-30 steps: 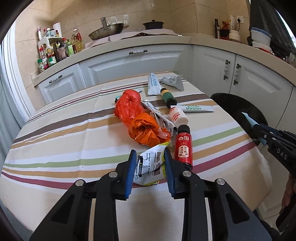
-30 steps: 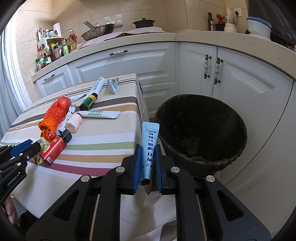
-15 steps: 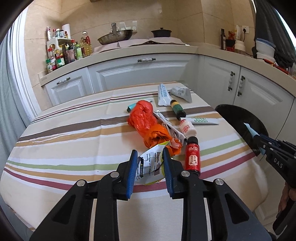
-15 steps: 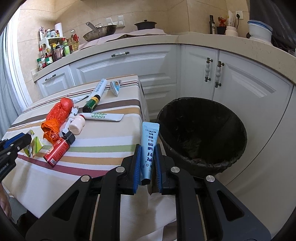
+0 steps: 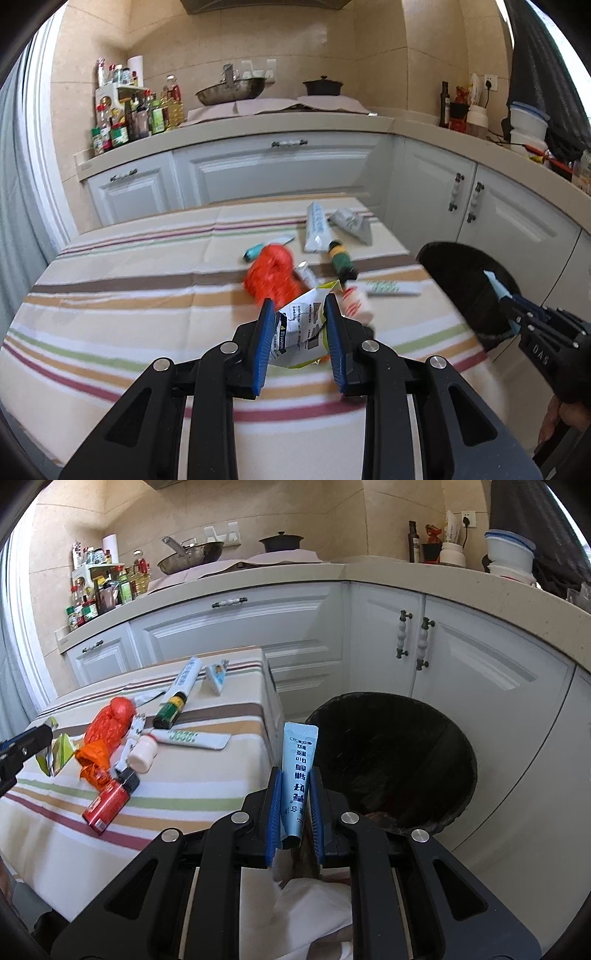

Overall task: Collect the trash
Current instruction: 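Carry tube and wrapper over the bin and open both grippers to drop them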

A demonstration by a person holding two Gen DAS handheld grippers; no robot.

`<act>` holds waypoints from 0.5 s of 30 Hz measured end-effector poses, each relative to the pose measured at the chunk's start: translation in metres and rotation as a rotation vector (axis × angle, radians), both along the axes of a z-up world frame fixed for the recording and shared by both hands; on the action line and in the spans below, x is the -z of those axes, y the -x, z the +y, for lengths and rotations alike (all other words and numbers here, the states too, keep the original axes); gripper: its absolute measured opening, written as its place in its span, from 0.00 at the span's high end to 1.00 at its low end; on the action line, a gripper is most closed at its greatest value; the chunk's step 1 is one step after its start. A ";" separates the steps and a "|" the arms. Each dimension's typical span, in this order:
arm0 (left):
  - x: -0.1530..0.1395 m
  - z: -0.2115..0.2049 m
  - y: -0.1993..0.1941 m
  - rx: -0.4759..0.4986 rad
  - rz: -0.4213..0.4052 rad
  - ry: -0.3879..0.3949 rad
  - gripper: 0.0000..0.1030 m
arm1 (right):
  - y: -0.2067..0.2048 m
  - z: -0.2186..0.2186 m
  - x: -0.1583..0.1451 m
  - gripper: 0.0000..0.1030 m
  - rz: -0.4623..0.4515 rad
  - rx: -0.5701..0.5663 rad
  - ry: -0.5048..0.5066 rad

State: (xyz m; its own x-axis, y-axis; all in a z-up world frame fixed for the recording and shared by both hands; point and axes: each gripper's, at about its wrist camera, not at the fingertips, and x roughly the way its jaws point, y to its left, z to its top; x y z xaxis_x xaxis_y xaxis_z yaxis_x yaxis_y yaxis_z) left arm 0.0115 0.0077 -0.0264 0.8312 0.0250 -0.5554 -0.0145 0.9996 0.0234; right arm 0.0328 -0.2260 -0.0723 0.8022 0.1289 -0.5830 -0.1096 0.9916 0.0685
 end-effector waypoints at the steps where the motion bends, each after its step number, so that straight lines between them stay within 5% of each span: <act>1: -0.002 -0.004 -0.004 0.011 -0.007 0.005 0.73 | -0.002 -0.003 -0.002 0.86 -0.003 0.008 0.001; 15: -0.027 -0.089 -0.069 0.171 -0.075 0.014 0.72 | -0.043 -0.062 -0.020 0.86 -0.042 0.137 0.029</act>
